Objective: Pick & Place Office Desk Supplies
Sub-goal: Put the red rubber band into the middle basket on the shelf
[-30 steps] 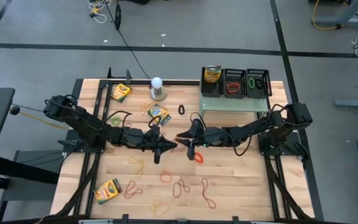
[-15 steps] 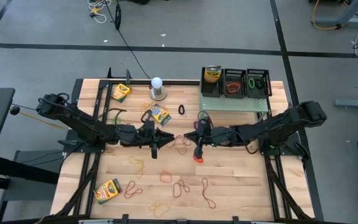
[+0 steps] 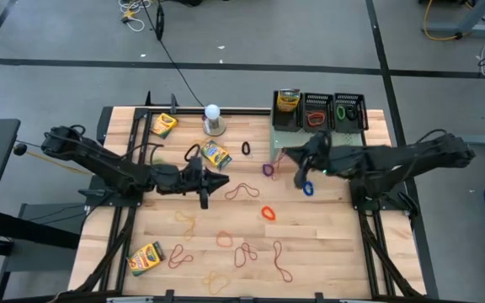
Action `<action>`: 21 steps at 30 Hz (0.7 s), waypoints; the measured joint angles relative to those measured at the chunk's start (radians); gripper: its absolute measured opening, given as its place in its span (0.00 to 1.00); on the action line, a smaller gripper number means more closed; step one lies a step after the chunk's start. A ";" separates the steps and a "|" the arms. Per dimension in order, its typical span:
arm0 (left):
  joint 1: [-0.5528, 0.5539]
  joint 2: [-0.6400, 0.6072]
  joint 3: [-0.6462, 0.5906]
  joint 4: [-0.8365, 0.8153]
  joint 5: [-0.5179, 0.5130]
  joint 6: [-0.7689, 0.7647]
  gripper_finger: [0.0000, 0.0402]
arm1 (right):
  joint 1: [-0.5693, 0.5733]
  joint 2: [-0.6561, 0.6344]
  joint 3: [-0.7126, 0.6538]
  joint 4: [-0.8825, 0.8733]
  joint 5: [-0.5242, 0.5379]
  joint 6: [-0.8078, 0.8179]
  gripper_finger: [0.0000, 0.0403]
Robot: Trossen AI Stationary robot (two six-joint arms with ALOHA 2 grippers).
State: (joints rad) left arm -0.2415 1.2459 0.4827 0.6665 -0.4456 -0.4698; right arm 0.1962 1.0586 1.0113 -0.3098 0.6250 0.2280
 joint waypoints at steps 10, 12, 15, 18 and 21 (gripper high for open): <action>0.008 0.000 -0.153 0.221 -0.173 -0.023 0.02 | -0.209 0.002 0.436 -0.440 0.060 -0.060 0.01; 0.008 0.000 -0.155 0.235 -0.185 -0.007 0.02 | -0.287 0.002 0.490 -0.473 0.064 -0.074 0.01; 0.017 0.000 -0.155 0.236 -0.185 0.002 0.02 | -0.414 0.008 0.522 -0.482 0.065 -0.117 0.01; 0.027 0.000 -0.155 0.234 -0.186 -0.002 0.02 | -0.544 0.030 0.521 -0.504 0.064 -0.131 0.01; 0.028 0.000 -0.155 0.234 -0.187 -0.002 0.02 | -0.650 0.080 0.519 -0.569 0.063 -0.111 0.01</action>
State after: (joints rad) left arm -0.2131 1.2461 0.3279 0.9009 -0.6323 -0.4717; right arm -0.4535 1.1389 1.5305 -0.8783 0.6884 0.1167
